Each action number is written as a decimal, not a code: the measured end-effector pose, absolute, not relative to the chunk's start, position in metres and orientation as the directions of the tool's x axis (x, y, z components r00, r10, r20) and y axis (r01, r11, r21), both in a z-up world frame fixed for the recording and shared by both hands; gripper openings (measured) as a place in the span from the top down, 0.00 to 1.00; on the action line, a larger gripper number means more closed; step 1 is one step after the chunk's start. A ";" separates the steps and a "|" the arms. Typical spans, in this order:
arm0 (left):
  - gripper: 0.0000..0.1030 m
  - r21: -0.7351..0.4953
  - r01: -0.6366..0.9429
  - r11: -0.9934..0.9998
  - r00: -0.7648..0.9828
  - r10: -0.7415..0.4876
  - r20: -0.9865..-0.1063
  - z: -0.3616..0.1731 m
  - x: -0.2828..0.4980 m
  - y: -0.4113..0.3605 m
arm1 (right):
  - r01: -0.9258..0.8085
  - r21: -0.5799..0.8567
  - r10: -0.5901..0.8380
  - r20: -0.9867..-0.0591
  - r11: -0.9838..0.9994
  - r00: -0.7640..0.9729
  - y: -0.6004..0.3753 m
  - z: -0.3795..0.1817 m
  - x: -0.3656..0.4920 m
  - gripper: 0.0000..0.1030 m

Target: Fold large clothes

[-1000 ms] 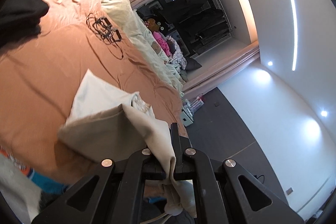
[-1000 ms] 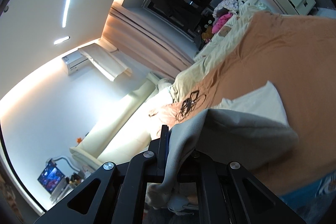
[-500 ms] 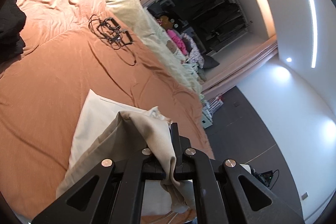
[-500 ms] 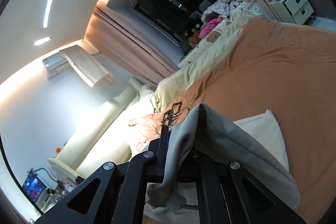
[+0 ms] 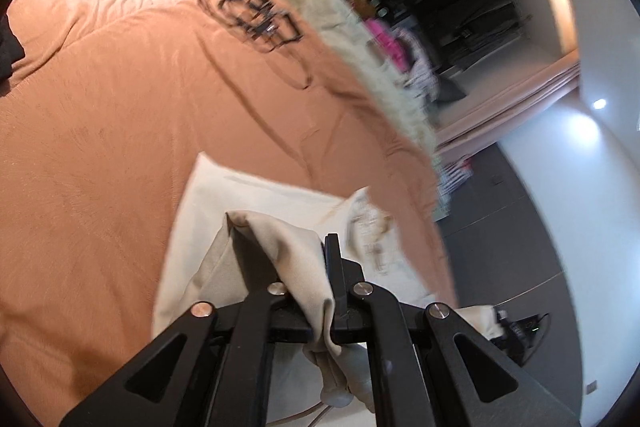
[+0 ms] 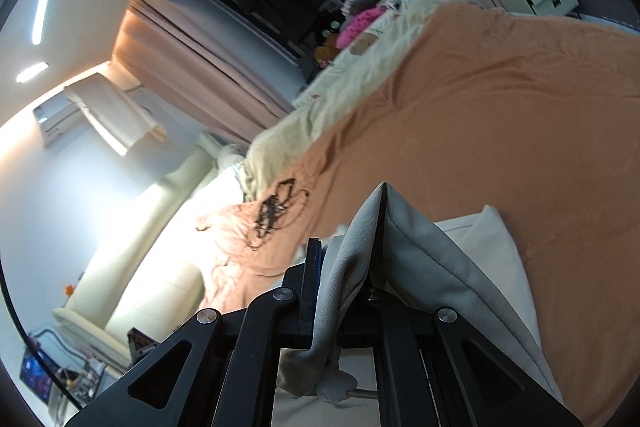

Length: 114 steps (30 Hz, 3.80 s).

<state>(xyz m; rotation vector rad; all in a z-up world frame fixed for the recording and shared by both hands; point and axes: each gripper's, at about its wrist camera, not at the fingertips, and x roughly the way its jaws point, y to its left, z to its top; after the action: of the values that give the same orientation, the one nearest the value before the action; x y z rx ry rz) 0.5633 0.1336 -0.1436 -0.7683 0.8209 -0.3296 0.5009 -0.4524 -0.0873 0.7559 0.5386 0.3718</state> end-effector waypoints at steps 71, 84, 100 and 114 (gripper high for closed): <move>0.36 -0.125 0.101 0.987 0.445 -0.157 -0.882 -0.175 0.683 0.055 | -0.118 0.110 0.149 -0.898 0.987 0.414 -0.219 -0.190 0.650 0.97; 0.90 0.026 0.148 0.989 0.507 -0.053 -0.861 -0.193 0.699 0.044 | -0.106 0.108 0.144 -0.891 0.988 0.431 -0.219 -0.185 0.652 0.97; 0.37 -0.146 0.028 0.989 0.460 -0.143 -0.876 -0.176 0.689 0.071 | -0.116 0.109 0.148 -0.892 0.987 0.427 -0.209 -0.157 0.634 0.55; 0.33 -0.203 0.003 0.979 0.516 -0.176 -0.838 -0.129 0.554 0.111 | -0.171 0.151 0.214 -0.867 0.974 0.450 -0.164 -0.102 0.537 0.55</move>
<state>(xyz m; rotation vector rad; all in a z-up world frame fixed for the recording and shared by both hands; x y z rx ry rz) 0.5543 0.1114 -0.1289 -0.1849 1.0246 -0.1082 0.5366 -0.1644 -0.1016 0.0440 1.0784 0.2380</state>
